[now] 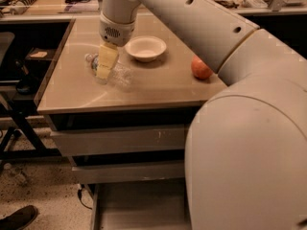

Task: Place water bottle into bottom drawer

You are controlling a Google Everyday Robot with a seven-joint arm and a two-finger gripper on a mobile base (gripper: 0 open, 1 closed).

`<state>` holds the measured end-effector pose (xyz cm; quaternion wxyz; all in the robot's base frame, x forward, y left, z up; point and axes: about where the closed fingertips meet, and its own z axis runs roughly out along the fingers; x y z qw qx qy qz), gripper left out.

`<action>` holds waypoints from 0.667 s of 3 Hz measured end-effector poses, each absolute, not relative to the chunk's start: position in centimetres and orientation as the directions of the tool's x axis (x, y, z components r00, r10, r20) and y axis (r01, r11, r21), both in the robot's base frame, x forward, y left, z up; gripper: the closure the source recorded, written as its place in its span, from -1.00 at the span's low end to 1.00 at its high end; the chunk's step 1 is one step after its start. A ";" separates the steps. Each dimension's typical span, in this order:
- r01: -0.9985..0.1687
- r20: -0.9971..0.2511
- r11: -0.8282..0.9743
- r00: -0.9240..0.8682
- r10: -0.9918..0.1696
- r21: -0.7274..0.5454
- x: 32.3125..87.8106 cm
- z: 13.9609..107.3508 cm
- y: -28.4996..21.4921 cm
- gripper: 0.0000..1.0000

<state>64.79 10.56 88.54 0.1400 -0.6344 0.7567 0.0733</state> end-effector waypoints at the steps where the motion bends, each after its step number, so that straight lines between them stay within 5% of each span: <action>1: -0.983 -0.318 0.182 -0.162 -0.934 -0.037 66.1 88.4 12.0 -1.00; 2: -0.982 -0.331 0.190 -0.181 -0.926 0.006 67.0 87.4 13.2 -1.00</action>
Offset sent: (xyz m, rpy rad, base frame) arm 0.0298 0.0335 -0.0164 0.0475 0.1267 -0.0109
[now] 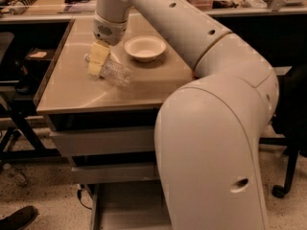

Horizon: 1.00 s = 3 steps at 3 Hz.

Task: Place water bottle into bottom drawer

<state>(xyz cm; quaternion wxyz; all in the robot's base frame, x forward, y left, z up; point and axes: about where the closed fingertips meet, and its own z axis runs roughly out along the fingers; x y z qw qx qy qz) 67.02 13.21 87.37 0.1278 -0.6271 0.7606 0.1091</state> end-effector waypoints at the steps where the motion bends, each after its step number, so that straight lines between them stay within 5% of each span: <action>1: -0.979 -0.337 0.199 -0.201 -0.920 0.040 67.6 86.2 13.7 -1.00; 3: -0.975 -0.336 0.203 -0.221 -0.916 0.089 68.0 84.3 14.3 -1.00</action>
Offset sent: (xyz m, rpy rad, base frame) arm 0.0061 0.0003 -0.0297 0.0170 0.1181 -0.0180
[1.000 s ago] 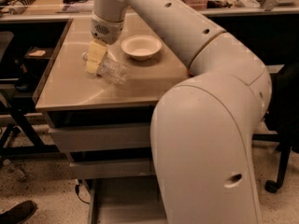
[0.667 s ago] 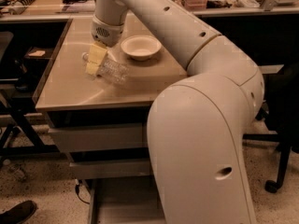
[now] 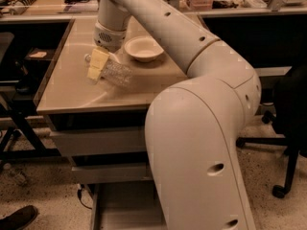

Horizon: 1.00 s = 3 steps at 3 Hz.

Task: Place water bottle into bottom drawer

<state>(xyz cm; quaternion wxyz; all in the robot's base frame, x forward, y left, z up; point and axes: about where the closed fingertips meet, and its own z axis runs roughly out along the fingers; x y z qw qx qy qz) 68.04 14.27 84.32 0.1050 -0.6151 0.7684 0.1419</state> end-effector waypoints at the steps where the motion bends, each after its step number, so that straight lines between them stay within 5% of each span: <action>1: -0.975 -0.336 0.203 -0.221 -0.916 0.089 68.0 84.3 14.3 -0.61; 3: -0.975 -0.336 0.203 -0.221 -0.916 0.089 68.0 84.3 14.3 0.31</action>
Offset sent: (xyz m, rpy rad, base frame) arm 0.0000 0.0000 0.0000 0.0000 0.0000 0.0000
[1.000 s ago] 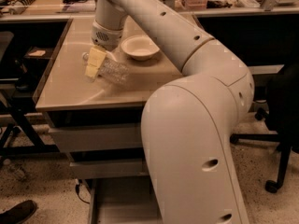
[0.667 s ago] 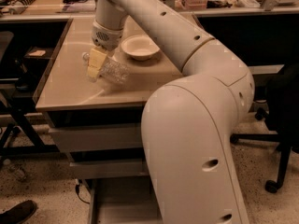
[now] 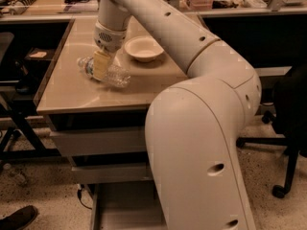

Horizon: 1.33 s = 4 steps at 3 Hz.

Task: Place water bottle into bottom drawer

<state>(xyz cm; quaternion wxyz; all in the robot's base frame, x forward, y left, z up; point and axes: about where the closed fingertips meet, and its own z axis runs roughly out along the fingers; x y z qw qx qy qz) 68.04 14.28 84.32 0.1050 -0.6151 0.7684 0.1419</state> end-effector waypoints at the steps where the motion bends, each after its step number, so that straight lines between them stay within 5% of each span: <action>1: -0.975 -0.336 0.203 -0.221 -0.916 0.089 68.0 84.3 14.3 0.76; 2: -0.975 -0.336 0.203 -0.221 -0.916 0.089 68.0 84.3 14.3 1.00; 4: -0.975 -0.248 0.220 -0.208 -0.946 -0.023 64.0 86.3 12.5 1.00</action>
Offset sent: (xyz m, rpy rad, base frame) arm 0.0000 0.0000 0.0000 0.0000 0.0000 0.0000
